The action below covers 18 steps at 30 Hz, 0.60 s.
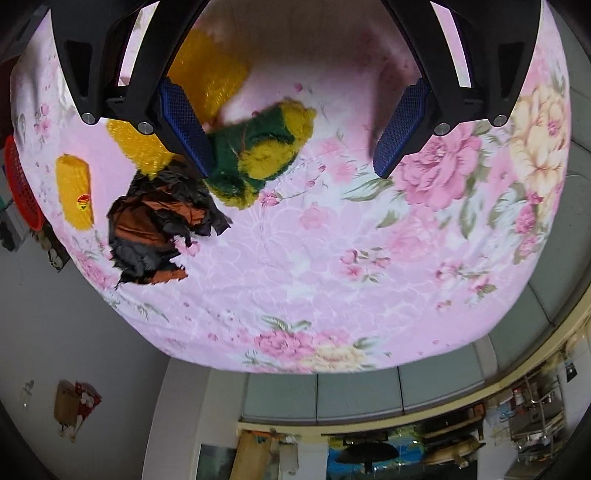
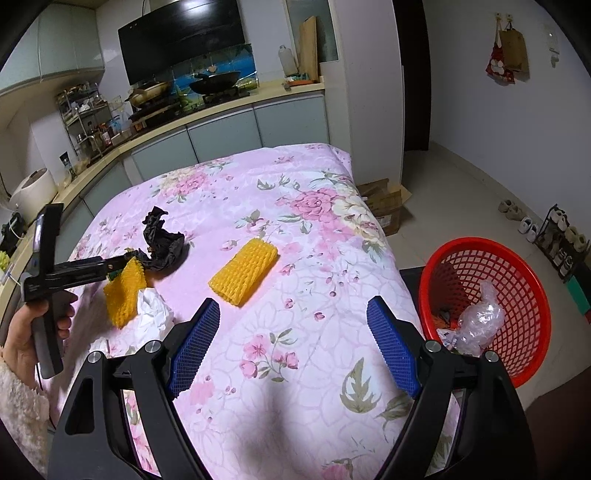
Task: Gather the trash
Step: 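Grasp the green-yellow scrubber with the left gripper, then grasp the black-and-orange cloth with the right gripper while the left gripper holds the scrubber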
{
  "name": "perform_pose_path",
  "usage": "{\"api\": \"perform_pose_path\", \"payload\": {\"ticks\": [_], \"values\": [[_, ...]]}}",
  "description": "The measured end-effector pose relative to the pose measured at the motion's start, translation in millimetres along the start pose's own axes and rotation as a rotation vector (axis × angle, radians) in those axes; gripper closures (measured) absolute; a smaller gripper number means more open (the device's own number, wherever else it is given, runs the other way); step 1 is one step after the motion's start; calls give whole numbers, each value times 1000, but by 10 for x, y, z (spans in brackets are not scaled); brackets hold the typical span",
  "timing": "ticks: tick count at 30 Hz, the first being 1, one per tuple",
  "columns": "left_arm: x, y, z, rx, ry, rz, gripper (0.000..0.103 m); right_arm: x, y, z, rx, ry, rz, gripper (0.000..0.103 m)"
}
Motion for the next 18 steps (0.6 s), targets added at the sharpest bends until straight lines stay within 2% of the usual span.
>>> {"api": "perform_pose_path", "payload": {"ticks": [2,4,7,14,18], "values": [[35,-3,-2,-8,4,-27,19,30,9,7,-1,5,2,24],[67,-22,-5,-17,12,-62,34,57,28,13,-1,10,7,24],[72,-54,-10,-15,7,-88,48,87,48,12,0,15,16,24],[-36,-43,21,-35,-43,-85,74,102,81,-3,-5,19,22,24],[-134,25,-8,-57,-60,-90,77,96,119,11,-13,15,28,24]]}}
Point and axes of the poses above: each gripper's, at about its wrist camera, not at the fingertips, and x roughly the way its jaws point, y to its left, z to its top, the point moved 3 cm from there along x, roughly the way its jaws point, and after that the axes turned 5 degrees about -x, right-handed, at the moved point
